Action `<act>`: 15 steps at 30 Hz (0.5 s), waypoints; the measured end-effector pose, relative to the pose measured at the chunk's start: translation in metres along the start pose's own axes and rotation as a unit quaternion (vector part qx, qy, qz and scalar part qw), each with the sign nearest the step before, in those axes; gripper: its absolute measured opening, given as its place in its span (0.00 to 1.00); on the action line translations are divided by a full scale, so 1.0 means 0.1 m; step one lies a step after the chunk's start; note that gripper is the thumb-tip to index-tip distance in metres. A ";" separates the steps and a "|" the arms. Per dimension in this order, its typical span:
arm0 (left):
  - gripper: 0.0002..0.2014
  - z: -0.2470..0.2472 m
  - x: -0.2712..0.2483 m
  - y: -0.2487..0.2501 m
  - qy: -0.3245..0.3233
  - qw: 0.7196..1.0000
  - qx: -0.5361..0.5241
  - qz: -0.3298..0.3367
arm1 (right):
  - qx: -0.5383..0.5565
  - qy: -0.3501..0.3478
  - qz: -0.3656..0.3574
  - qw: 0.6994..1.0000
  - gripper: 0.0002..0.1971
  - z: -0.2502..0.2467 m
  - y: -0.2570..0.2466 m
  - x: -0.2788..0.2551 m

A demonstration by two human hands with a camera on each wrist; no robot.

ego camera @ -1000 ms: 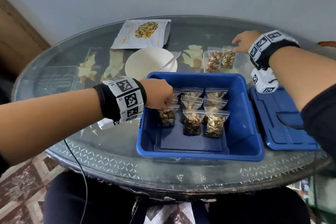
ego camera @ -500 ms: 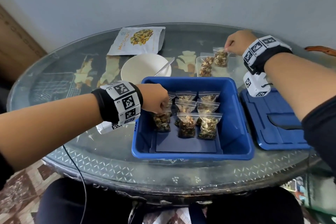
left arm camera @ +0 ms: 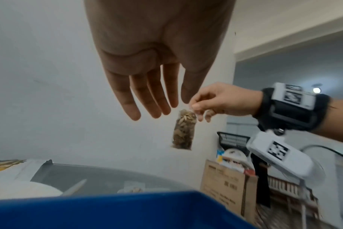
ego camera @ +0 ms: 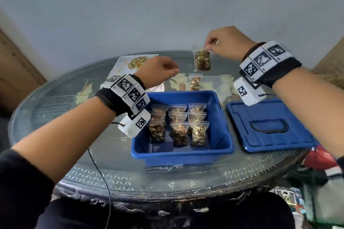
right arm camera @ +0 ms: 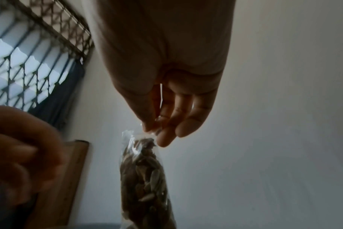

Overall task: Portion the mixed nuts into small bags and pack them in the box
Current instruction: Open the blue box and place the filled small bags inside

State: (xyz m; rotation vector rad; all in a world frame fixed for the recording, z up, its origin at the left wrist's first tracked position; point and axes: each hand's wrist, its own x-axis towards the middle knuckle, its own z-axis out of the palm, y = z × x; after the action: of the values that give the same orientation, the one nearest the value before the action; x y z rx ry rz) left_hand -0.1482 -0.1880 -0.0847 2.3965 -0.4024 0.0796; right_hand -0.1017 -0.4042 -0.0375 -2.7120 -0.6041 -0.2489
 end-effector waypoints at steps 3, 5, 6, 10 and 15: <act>0.14 0.01 -0.03 0.06 0.039 0.997 -0.069 -0.014 | 0.054 0.004 -0.007 0.999 0.07 0.01 -0.21 -0.22; 0.14 0.04 -0.10 0.09 0.051 0.993 -0.105 -0.010 | 0.097 0.005 -0.011 0.995 0.05 0.05 -0.33 -0.36; 0.12 0.06 -0.14 0.10 0.052 0.993 -0.110 -0.002 | 0.114 0.004 -0.014 0.993 0.04 0.07 -0.38 -0.43; 0.05 0.10 -0.30 0.11 0.063 0.993 -0.092 0.031 | 0.168 -0.003 -0.010 0.986 0.04 0.14 -0.49 -0.66; 0.08 0.10 -0.46 0.12 0.051 0.990 -0.126 0.038 | 0.195 -0.013 -0.009 0.981 0.04 0.18 -0.53 -0.84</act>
State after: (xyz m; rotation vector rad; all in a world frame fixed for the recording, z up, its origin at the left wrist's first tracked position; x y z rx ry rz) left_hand -0.1964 -0.1908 -0.0926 2.1178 -0.4297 0.1750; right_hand -0.1982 -0.3842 -0.0591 -2.3365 -0.6134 -0.0873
